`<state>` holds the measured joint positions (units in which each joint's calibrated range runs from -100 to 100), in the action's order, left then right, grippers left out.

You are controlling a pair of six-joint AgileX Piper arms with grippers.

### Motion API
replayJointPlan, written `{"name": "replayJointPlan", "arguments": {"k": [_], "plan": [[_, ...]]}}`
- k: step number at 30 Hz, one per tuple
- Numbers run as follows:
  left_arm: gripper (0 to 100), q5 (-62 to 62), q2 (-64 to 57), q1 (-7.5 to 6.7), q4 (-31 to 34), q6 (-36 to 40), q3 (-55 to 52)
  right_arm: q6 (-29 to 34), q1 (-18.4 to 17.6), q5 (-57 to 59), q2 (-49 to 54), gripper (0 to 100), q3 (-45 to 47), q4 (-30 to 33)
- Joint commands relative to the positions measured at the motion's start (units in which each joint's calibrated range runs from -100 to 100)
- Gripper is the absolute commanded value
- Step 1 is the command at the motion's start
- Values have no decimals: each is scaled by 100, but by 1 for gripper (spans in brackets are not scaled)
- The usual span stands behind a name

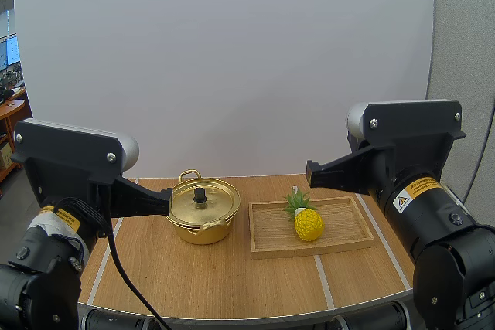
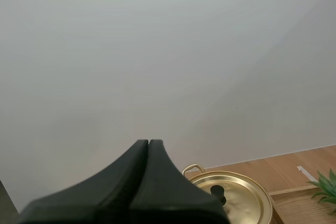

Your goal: Open the pot, put the grape inside, and close it

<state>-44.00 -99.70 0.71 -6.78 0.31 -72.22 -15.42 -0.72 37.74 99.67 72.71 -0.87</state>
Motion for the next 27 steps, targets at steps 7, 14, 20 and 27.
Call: {"name": "replayJointPlan", "arguments": {"k": [7,14,20,27], "plan": [[0,1064,-30,21,21,31,-576,-44,20,-1224,33,0,1588,87],[0,2782,-30,21,34,21,-1822,-44,20,-1862,33,0,2404,87],[0,4051,-30,21,34,2,-2593,-44,20,-1726,33,0,2729,87],[0,3617,-30,21,22,34,-2778,-44,20,-1301,33,0,2729,87]]}}
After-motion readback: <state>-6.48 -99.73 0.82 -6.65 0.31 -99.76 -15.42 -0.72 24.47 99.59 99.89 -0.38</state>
